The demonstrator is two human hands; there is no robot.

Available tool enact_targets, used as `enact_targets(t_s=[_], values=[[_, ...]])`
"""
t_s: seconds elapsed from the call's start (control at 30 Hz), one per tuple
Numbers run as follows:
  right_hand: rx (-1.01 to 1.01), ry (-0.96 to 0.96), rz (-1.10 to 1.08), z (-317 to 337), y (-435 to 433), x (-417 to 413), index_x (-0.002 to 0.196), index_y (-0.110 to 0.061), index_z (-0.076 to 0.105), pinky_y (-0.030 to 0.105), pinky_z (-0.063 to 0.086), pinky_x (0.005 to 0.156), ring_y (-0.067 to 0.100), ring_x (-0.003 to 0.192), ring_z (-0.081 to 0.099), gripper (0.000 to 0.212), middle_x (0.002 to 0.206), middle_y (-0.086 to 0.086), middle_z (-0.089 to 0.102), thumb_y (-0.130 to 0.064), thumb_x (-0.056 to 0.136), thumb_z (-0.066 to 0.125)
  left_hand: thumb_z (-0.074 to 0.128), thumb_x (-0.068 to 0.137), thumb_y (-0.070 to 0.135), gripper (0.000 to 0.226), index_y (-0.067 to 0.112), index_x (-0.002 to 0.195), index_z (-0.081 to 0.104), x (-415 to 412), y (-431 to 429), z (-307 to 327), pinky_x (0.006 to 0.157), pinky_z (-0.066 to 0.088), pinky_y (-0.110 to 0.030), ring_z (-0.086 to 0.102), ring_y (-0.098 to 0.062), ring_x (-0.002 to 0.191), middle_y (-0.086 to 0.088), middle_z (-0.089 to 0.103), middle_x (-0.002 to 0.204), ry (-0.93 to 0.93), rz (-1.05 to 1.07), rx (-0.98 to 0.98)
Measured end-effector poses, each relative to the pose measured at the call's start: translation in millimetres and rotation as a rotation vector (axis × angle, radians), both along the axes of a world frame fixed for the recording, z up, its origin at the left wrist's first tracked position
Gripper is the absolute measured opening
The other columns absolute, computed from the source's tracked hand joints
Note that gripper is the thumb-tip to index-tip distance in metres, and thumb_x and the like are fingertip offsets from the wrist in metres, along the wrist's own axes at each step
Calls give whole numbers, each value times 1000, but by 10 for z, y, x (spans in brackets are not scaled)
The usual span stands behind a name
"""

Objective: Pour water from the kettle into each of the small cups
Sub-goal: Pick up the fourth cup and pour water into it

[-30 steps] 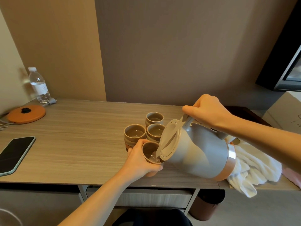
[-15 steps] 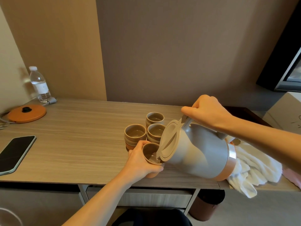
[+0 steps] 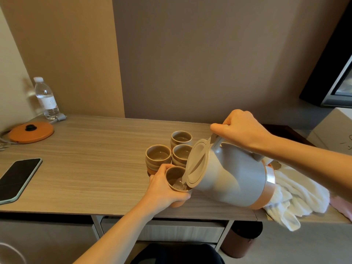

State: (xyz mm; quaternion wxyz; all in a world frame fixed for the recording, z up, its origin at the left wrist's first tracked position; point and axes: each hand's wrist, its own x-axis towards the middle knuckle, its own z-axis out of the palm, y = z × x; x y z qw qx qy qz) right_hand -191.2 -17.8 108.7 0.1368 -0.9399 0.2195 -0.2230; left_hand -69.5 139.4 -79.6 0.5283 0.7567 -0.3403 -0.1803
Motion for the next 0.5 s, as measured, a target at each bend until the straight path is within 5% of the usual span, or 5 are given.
enact_targets(t_s=[0.5], values=[[-34,18,-8,62,34,28,42,-18,25,34,22,48,18,47,17,49,40,-5,18,-35,76,57,90,38,49,82,48,108,47,-6,-41,9,96,51,-41,51,-15,117,16,60,114,-1,12,-15]])
